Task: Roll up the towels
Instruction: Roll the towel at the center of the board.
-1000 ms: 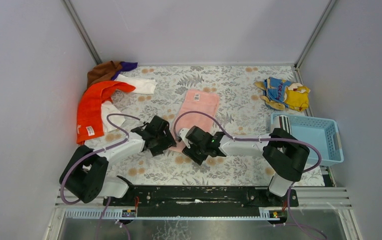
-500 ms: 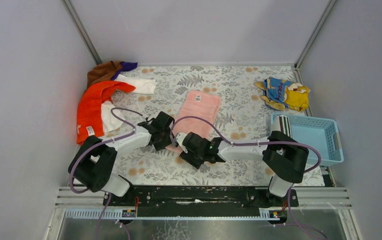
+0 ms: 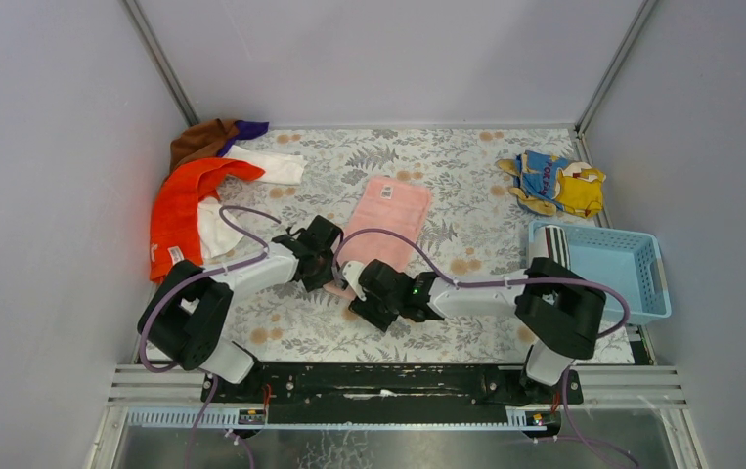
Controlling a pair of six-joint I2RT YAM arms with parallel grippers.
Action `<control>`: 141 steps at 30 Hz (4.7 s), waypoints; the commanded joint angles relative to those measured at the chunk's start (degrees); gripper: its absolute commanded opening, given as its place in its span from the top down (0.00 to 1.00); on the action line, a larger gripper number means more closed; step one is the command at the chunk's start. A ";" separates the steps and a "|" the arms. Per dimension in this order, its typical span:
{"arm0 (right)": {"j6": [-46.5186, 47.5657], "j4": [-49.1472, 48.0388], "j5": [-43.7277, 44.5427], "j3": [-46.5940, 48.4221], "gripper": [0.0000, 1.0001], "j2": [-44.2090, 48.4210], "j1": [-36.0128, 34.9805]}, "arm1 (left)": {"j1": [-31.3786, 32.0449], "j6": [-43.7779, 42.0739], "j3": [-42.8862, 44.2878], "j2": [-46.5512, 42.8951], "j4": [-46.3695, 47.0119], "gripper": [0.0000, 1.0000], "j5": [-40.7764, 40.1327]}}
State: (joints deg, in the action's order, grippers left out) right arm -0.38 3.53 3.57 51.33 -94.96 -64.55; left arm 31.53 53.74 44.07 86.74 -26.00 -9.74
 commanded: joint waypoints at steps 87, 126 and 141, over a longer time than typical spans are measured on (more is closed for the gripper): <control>-65.09 -63.68 -53.80 -18.84 1.00 -24.31 24.44 | -12.07 -4.34 -2.88 -2.12 -2.52 1.00 8.34; -68.13 -62.53 -54.02 -18.99 0.99 -25.18 25.67 | -17.34 -0.94 -19.64 -24.86 6.93 0.34 25.37; -64.05 -55.92 -53.68 -17.51 0.98 -23.47 25.62 | -17.33 0.32 -18.17 -18.60 13.21 0.34 27.19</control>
State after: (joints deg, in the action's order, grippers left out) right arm -66.00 -61.47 -52.25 33.63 -118.43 -40.01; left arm 14.41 53.76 24.86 66.63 -16.40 16.86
